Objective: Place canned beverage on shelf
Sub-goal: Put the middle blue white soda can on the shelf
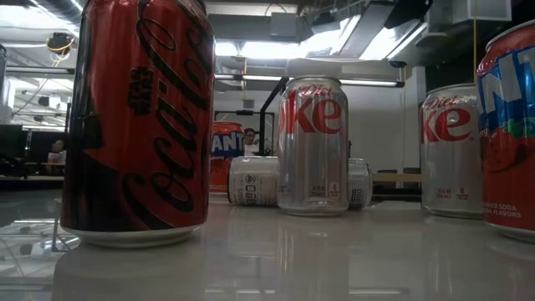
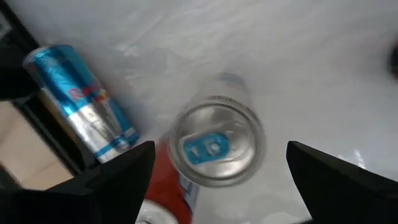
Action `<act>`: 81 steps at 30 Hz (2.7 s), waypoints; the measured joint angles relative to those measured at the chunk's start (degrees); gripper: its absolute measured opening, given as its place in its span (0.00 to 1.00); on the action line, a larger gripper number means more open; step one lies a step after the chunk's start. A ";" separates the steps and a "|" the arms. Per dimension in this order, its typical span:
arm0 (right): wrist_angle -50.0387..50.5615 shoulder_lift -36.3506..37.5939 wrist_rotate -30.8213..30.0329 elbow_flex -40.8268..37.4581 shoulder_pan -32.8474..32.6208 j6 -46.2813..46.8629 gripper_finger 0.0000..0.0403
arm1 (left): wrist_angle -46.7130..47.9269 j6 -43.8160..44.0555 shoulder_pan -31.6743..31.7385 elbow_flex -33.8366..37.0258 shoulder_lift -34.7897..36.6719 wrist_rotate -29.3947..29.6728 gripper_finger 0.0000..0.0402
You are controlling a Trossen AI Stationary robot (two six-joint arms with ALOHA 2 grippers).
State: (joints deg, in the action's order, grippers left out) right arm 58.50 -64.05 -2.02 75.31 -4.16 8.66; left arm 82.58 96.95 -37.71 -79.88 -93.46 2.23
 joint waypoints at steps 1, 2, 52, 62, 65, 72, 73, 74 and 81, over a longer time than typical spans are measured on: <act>0.00 0.00 0.00 0.00 0.00 0.00 0.92 | 0.29 0.00 0.00 0.02 -0.24 0.11 0.89; 0.00 0.00 0.00 0.00 0.00 -0.02 0.92 | 0.49 -0.01 0.00 0.02 -0.54 0.31 0.89; -0.11 0.00 0.02 -0.02 0.04 -0.02 0.92 | -7.09 -36.82 12.10 4.04 -0.66 3.24 0.54; -0.15 0.00 0.02 -0.02 0.04 -0.02 0.92 | -9.97 -64.42 23.92 2.75 -0.66 8.52 0.54; -0.15 0.00 0.02 -0.02 0.04 -0.04 0.92 | -13.07 -70.68 27.30 2.75 -0.64 9.00 0.54; -0.24 -0.33 0.02 -0.02 0.04 -0.02 0.92 | -17.17 -82.17 33.81 2.75 -0.64 8.98 0.55; -0.30 -0.47 0.02 -0.02 0.04 -0.02 0.92 | -17.41 -83.35 34.52 2.75 -0.64 8.97 0.55; -0.31 -0.76 0.02 -0.02 0.04 -0.02 0.92 | -17.66 -84.42 35.14 2.75 -0.64 8.97 0.55; -3.07 -4.15 0.02 -0.02 0.04 -0.20 0.92 | -18.77 -89.22 37.61 2.53 -0.64 6.87 0.55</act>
State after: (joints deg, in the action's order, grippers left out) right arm 55.43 -68.20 -2.00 75.29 -4.12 8.46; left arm 63.81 7.73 -0.10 -77.35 -94.11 9.10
